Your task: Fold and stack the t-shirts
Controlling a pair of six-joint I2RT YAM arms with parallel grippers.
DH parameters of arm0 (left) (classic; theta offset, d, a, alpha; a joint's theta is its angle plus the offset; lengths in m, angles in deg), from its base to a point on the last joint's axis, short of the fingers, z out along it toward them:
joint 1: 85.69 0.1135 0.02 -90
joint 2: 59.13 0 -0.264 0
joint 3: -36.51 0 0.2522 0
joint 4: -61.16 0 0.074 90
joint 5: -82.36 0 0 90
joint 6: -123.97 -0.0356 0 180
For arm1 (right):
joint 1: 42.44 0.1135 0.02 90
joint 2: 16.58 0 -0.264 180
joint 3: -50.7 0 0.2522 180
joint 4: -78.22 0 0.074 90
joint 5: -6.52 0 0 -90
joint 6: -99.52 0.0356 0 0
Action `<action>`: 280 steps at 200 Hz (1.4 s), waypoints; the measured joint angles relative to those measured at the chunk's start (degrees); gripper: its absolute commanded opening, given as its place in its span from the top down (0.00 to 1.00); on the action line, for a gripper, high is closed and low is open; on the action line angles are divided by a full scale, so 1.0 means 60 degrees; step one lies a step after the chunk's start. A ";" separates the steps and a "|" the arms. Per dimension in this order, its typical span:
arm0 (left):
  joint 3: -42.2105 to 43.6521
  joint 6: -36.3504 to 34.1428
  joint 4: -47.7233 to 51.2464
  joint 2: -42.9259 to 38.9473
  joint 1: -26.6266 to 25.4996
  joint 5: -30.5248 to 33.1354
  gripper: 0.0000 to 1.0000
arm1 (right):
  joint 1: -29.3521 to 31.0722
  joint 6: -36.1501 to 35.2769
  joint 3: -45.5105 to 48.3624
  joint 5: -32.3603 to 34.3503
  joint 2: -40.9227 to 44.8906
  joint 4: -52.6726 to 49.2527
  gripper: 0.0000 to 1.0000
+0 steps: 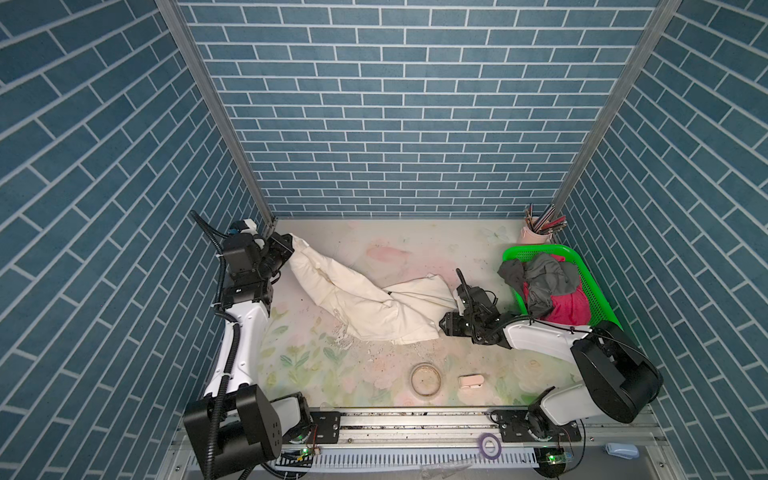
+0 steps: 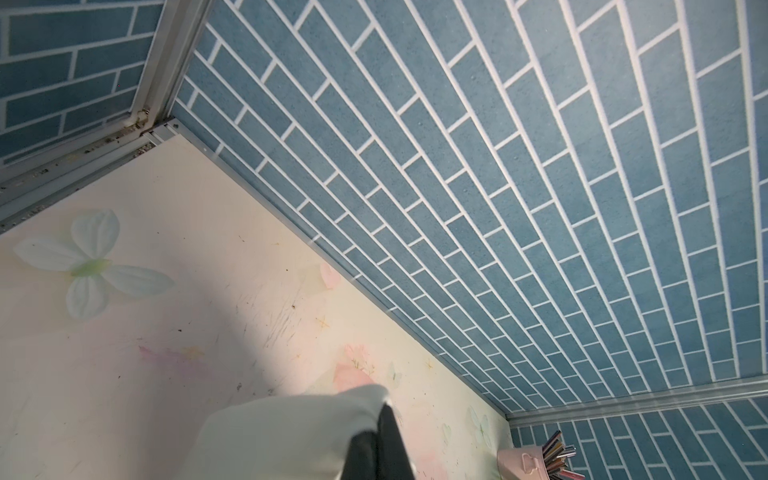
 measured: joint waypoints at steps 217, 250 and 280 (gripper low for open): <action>-0.2634 0.0998 -0.0306 0.0754 0.1537 -0.0623 1.00 | -0.3308 -0.2018 -0.3555 0.0040 0.2925 -0.2266 1.00; -0.0331 0.1067 -0.0597 0.0229 0.1395 -0.0627 1.00 | -0.3370 -0.1949 -0.2878 -0.0495 0.1184 -0.1803 1.00; 0.0674 0.1002 -0.0437 0.0419 0.0958 -0.0565 1.00 | -0.3585 -0.1989 -0.4233 -0.0860 -0.1235 -0.1861 1.00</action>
